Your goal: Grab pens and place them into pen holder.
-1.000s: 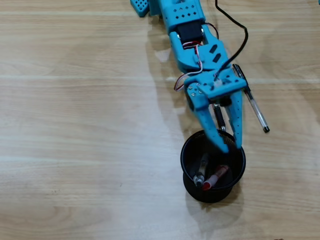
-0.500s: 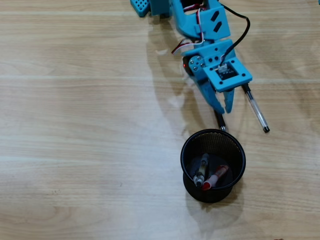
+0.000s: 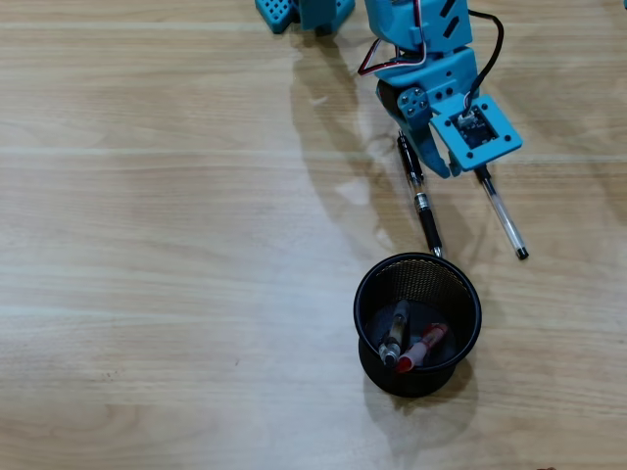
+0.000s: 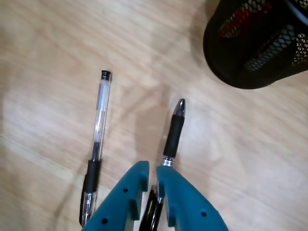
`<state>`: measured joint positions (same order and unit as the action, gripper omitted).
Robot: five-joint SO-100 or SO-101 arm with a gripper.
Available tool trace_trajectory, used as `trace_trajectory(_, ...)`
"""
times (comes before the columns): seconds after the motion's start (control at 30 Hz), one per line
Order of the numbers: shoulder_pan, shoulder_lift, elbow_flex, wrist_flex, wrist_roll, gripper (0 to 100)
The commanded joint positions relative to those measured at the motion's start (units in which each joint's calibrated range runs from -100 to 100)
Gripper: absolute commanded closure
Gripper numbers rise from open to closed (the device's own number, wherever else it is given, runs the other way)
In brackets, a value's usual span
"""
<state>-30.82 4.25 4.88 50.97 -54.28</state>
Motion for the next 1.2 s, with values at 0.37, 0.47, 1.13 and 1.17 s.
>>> trace_trajectory(0.37,0.4,-3.0,1.5,0.4,0.3,96)
trace_trajectory(0.47,0.5,-3.0,1.5,0.4,-0.1,93)
trace_trajectory(1.13,-0.2,2.4,3.9,0.3,-0.8,70)
trace_trajectory(1.17,-0.2,3.4,3.9,0.3,-1.4,70)
